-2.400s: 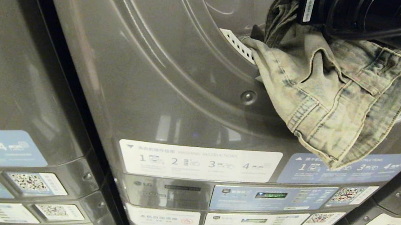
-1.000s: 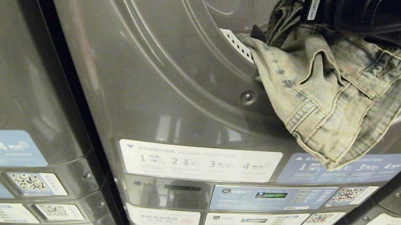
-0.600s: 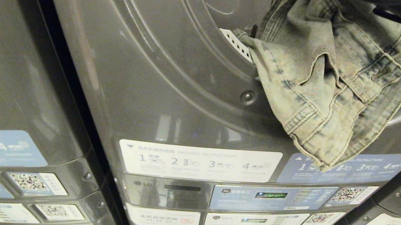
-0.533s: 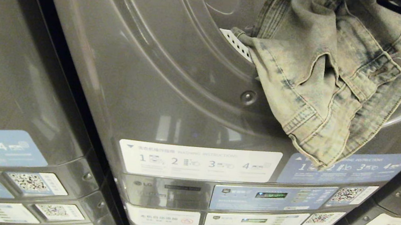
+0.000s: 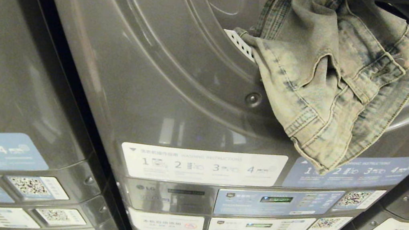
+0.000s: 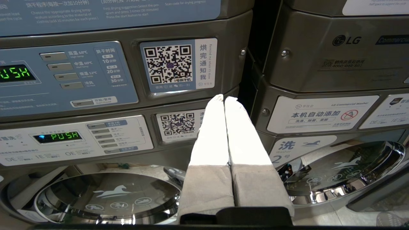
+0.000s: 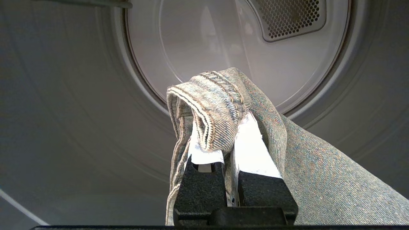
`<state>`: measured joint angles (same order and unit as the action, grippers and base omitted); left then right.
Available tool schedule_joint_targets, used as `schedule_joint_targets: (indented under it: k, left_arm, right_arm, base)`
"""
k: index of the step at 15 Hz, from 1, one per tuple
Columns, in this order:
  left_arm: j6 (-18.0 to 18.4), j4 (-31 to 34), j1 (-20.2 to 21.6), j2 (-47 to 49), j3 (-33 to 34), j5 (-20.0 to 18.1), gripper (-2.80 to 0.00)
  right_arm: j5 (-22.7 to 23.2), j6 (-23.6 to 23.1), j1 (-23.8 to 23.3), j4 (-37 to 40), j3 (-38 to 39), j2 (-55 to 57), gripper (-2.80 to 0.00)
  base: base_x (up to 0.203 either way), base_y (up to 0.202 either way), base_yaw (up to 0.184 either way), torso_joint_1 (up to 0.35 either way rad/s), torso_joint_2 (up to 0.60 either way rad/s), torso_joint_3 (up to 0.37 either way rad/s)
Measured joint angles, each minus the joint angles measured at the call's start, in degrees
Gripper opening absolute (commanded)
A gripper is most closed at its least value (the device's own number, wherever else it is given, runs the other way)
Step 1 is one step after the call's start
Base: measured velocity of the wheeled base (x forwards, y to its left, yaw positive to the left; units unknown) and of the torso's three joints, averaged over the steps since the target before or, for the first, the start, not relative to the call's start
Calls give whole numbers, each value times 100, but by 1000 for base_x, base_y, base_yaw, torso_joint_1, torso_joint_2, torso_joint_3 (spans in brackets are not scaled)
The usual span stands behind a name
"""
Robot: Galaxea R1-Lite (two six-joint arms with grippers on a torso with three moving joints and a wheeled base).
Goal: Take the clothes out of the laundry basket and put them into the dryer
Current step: Put the clothes in the dryer
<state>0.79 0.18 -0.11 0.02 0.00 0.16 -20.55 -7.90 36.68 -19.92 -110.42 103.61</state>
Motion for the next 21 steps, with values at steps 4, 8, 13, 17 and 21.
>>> schedule_joint_targets:
  k: [4, 8, 13, 17, 21]
  left_arm:
    - [0, 0, 4, 0, 0, -1, -280]
    - [0, 0, 1, 0, 0, 0, -280]
    - [-1, 0, 4, 0, 0, 0, -280]
    - [0, 0, 4, 0, 0, 0, -280]
    - [-2, 0, 4, 0, 0, 0, -280]
  right_arm:
    - [-79, -231, 9, 455, 59, -14, 0]
    - [-146, -232, 6, 1028, 122, -90, 0]
    - [-104, -216, 88, 1053, 368, -290, 0]
    - [9, -161, 249, 986, 544, -687, 0]
    - [41, -163, 428, 914, 835, -1446, 0]
  base:
    - [0, 0, 0, 0, 0, 0]
    - [0, 0, 0, 0, 0, 0]
    - [0, 0, 0, 0, 0, 0]
    - [0, 0, 0, 0, 0, 0]
    - [0, 0, 0, 0, 0, 0]
